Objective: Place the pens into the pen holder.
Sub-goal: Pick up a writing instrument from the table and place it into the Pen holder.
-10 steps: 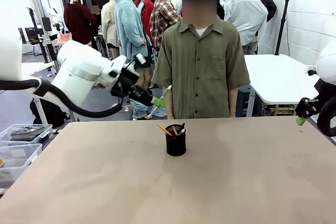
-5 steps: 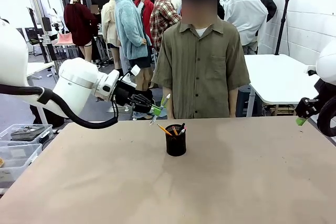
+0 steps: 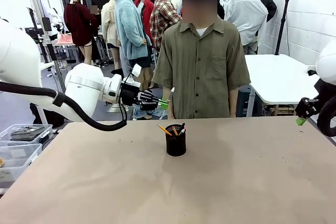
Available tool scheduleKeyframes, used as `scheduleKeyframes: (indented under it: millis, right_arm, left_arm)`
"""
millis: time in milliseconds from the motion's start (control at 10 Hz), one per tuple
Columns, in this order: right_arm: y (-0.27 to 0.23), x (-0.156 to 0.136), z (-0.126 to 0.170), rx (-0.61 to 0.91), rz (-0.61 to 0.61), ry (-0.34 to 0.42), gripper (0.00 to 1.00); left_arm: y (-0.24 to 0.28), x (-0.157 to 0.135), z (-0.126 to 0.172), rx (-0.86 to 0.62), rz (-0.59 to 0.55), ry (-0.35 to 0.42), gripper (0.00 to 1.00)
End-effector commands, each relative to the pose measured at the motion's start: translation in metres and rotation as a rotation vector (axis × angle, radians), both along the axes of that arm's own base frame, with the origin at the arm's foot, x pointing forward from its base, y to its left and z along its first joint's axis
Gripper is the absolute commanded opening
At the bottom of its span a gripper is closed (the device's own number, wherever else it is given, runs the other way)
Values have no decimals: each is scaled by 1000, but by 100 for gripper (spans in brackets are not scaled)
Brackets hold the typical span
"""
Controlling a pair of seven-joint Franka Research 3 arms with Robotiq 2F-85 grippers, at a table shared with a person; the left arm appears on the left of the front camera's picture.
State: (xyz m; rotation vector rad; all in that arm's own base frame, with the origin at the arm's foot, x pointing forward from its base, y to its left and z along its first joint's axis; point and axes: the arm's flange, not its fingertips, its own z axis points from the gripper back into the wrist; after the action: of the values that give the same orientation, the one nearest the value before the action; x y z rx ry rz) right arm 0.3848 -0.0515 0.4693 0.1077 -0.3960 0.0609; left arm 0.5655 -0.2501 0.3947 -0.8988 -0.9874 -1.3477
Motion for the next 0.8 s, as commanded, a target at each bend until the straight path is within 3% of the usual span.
scheduleKeyframes:
  millis: [0, 700]
  right_arm:
    - [3, -2, -4, -26, -23, -3, 69]
    - [3, -2, -4, -26, -23, -3, 69]
  left_arm:
    - [-14, 17, -9, -66, -17, -42, 0]
    - [-36, 32, -42, -114, -88, 34, 0]
